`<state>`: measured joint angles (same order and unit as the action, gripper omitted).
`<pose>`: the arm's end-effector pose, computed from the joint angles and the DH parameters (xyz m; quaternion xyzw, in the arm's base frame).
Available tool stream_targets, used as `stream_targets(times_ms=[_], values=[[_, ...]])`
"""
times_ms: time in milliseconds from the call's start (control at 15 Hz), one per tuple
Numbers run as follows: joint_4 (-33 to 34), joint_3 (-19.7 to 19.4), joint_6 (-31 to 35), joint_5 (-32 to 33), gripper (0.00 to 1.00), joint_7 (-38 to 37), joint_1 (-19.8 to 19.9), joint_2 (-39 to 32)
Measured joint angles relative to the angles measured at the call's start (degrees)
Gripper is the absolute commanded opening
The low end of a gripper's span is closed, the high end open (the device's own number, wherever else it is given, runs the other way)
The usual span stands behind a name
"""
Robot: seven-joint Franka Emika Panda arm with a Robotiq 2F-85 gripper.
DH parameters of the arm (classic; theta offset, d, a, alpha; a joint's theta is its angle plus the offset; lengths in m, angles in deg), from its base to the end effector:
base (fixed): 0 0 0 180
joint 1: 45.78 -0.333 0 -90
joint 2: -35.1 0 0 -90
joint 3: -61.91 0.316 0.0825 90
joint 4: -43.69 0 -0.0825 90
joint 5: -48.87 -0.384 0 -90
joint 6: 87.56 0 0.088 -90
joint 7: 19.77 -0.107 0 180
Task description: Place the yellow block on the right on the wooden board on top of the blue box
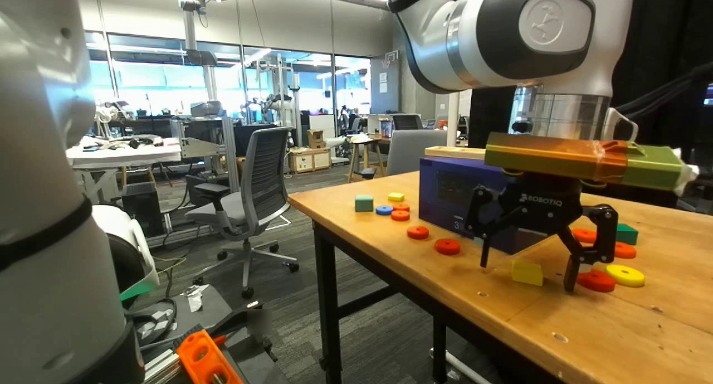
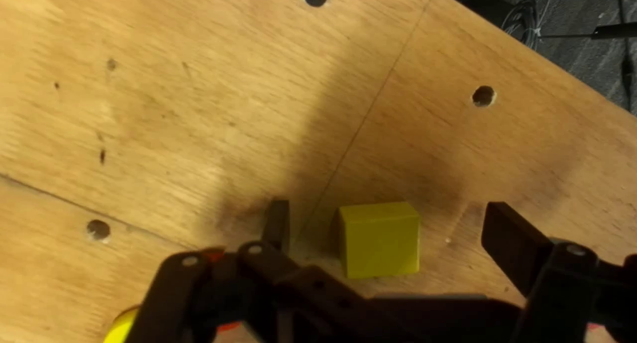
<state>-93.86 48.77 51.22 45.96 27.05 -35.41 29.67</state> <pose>0.4483 -0.1957 0.2709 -0.9825 -0.1827 0.0257 0.0246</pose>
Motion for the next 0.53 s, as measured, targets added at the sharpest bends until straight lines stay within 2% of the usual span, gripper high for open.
stream_targets(times_ms=[533], values=[[1.2,0.1,1.0,1.9,0.13,0.0,1.1,-0.4]])
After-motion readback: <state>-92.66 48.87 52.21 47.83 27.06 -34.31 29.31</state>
